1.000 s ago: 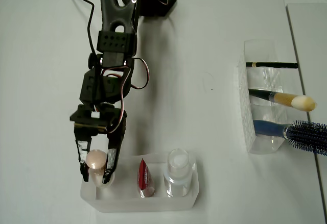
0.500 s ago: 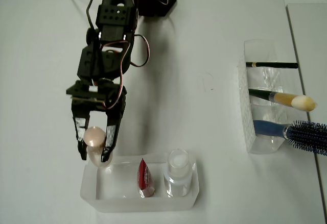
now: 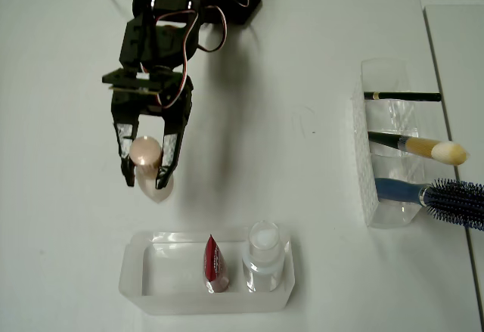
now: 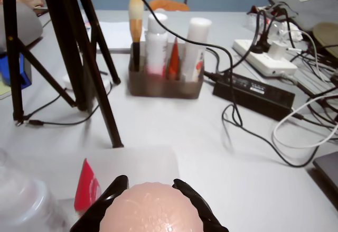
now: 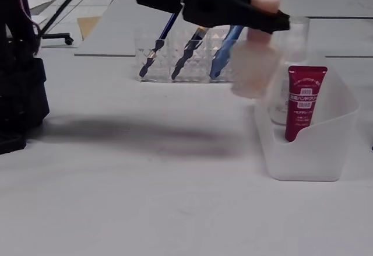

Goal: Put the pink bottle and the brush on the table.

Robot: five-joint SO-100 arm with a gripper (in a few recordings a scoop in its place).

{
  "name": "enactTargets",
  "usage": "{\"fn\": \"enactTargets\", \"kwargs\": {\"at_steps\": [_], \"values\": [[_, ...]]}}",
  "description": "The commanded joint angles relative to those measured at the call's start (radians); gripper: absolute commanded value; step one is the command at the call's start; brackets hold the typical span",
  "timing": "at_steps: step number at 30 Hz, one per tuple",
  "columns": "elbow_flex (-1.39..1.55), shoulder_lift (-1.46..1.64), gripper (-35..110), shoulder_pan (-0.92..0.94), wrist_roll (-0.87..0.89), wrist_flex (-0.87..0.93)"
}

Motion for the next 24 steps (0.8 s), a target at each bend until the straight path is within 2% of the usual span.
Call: {"fn": "enactTargets", "kwargs": {"at_steps": [1,12,24], "values": [[0.049,0.153,0,0.014,0.0,0.02],[0.276,0.414,0,0.066,0.002,0.117],[0.495,0.637,0,0.281,-0.044,0.209]]}}
